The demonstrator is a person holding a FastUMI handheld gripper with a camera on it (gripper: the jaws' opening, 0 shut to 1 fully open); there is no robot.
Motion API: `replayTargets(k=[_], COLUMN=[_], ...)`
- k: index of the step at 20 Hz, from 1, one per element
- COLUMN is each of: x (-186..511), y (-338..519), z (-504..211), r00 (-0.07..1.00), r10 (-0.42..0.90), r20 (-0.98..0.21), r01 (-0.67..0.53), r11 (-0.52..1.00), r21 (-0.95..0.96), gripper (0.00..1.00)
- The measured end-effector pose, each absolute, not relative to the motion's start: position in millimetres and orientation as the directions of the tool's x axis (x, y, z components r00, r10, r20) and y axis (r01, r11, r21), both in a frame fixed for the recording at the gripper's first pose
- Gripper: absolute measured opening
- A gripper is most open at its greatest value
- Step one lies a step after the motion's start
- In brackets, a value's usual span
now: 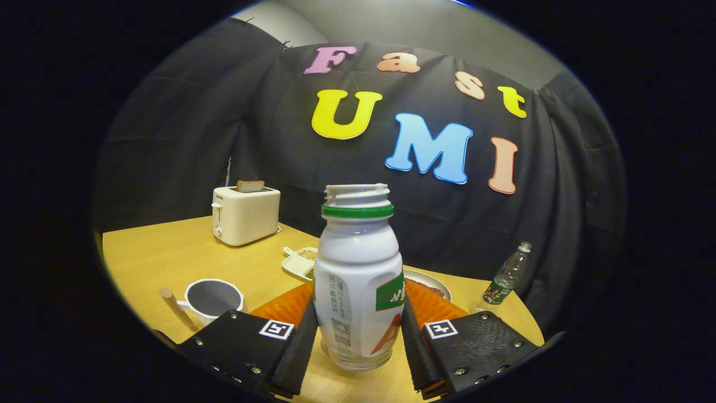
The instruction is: Take the bottle from table, then pour the juice into the cup, finally place the bottle on the coaster
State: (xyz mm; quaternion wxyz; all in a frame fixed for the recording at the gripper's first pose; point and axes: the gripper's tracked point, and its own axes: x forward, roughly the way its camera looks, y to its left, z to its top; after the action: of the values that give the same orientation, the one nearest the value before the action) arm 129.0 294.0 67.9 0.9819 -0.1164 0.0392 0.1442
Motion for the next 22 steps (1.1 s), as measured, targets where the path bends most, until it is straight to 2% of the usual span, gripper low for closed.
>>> replayTargets(k=[6, 15, 22], x=[143, 172, 182], y=[291, 292, 291], z=[60, 45, 34], r00=[0.957, 0.951, 0.956], r10=[0.281, 0.296, 0.277], r20=[-0.079, -0.089, -0.094], r01=[-0.290, -0.296, -0.277], r11=[0.940, 0.955, 0.961], r21=[-0.177, 0.005, 0.019], gripper=[0.71, 0.71, 0.71])
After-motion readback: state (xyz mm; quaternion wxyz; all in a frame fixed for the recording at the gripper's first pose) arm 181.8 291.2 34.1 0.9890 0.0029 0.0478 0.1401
